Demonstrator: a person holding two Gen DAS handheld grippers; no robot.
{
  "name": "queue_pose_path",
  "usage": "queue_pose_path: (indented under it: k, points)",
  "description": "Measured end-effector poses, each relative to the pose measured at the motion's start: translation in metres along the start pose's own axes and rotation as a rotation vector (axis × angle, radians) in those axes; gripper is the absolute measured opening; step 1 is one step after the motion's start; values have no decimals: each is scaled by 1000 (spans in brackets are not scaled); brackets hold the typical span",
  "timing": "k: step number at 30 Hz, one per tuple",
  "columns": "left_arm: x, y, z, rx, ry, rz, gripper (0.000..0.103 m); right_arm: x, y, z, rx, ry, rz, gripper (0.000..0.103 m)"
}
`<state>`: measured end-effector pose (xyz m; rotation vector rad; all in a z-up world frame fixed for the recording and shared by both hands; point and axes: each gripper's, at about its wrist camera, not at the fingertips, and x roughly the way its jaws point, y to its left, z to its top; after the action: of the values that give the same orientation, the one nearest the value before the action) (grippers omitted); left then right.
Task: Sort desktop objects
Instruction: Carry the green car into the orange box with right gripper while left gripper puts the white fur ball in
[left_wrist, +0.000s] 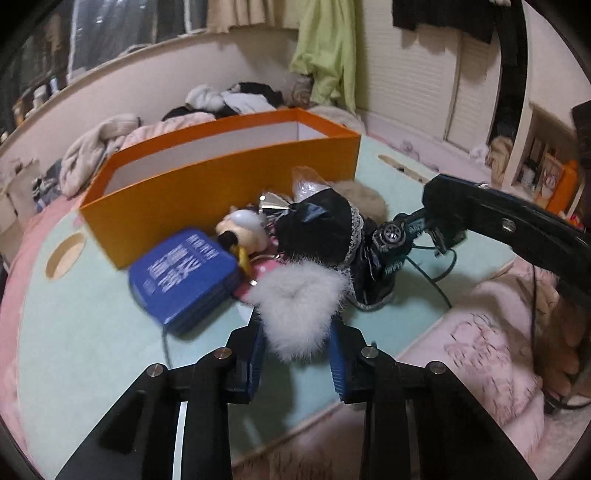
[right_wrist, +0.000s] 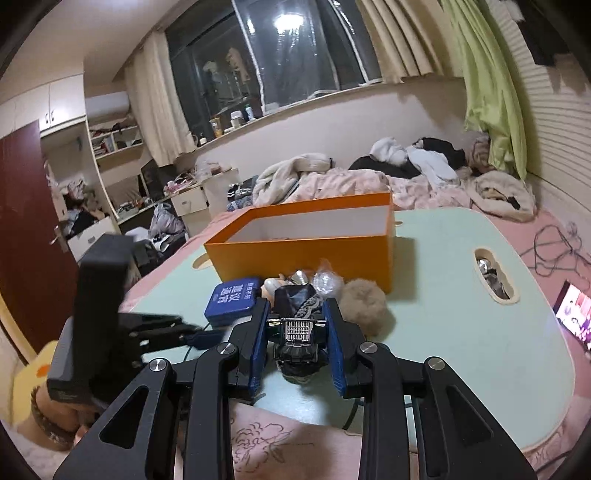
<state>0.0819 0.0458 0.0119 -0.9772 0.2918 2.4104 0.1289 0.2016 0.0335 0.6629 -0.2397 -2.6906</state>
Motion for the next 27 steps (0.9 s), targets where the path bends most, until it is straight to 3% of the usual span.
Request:
queue_pose_path:
  k: [8, 12, 18, 19, 21, 22, 23, 26, 27]
  points:
    - [-45, 27, -3, -149, -144, 5, 29, 4, 1, 5, 16, 21, -16, 30]
    - [-46, 41, 28, -168, -170, -31, 29, 11, 1, 30, 77, 2, 18, 30]
    - [-30, 72, 96, -175, -213, 44, 29, 33, 1, 91, 55, -60, -15, 30]
    - [-20, 80, 107, -185, -212, 83, 32, 37, 0, 96, 57, -63, -20, 30]
    - [-2, 89, 114, -214, -183, 109, 54, 53, -6, 109, 49, -67, -72, 30]
    - [9, 95, 114, -237, -162, 107, 74, 59, -8, 108, 42, -54, -91, 31]
    - [22, 101, 111, -265, -144, 99, 78, 71, -12, 108, 39, -20, -123, 32]
    - [49, 110, 99, -311, -64, 66, 78, 101, -33, 89, 86, 114, -168, 43]
    - [47, 103, 98, -256, -96, 104, 78, 107, -38, 82, 107, 150, -170, 45]
